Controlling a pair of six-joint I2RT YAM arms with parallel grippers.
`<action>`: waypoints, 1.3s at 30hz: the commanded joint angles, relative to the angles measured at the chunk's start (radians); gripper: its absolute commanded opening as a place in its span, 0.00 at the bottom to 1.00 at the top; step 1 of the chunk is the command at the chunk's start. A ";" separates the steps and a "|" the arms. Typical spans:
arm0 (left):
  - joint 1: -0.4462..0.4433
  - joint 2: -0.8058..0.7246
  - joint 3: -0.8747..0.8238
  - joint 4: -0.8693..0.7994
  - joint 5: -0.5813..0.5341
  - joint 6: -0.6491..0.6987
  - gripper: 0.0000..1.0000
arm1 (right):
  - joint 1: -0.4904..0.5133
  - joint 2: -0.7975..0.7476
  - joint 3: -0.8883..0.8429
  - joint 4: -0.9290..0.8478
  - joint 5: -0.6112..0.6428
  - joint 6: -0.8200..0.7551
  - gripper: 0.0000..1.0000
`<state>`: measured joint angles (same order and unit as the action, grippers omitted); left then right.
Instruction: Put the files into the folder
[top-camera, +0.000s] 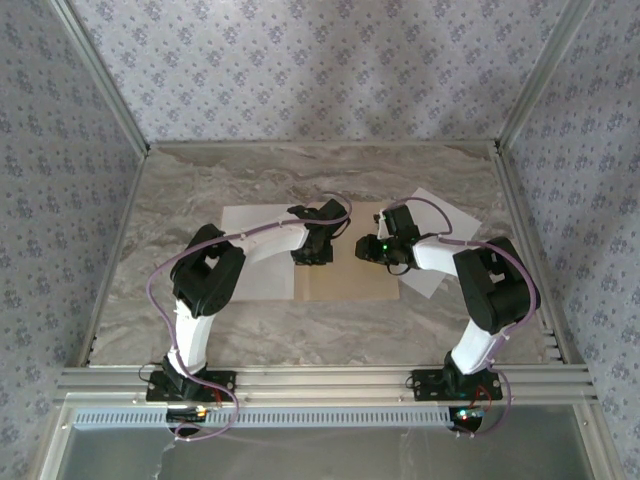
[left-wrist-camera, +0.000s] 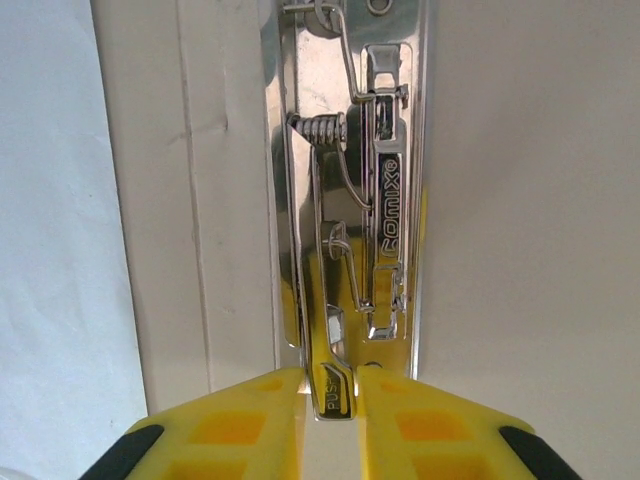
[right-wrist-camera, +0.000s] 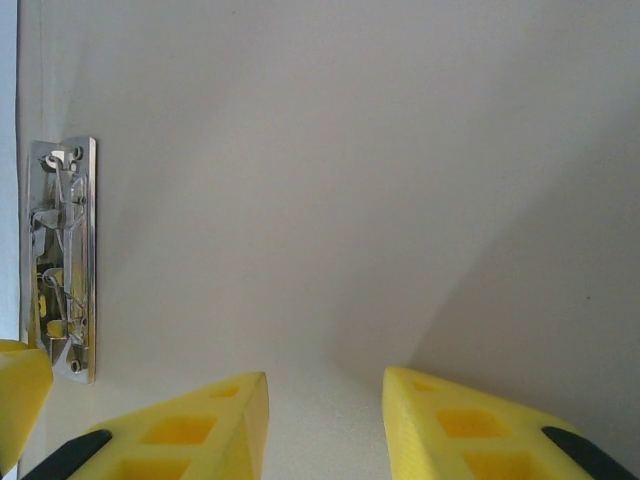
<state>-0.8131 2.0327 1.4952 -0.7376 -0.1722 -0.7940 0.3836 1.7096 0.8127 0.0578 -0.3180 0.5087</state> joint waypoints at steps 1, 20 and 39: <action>0.002 0.021 0.019 -0.029 0.000 0.002 0.20 | -0.004 0.014 0.028 -0.026 -0.012 0.004 0.37; 0.000 0.021 0.020 -0.039 0.009 -0.008 0.16 | -0.005 0.011 0.031 -0.032 -0.016 0.002 0.37; -0.029 0.079 0.015 -0.006 0.052 -0.050 0.14 | 0.035 0.043 0.003 -0.044 -0.028 0.044 0.37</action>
<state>-0.8207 2.0583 1.5055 -0.7456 -0.1726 -0.8249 0.3981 1.7222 0.8272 0.0486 -0.3202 0.5270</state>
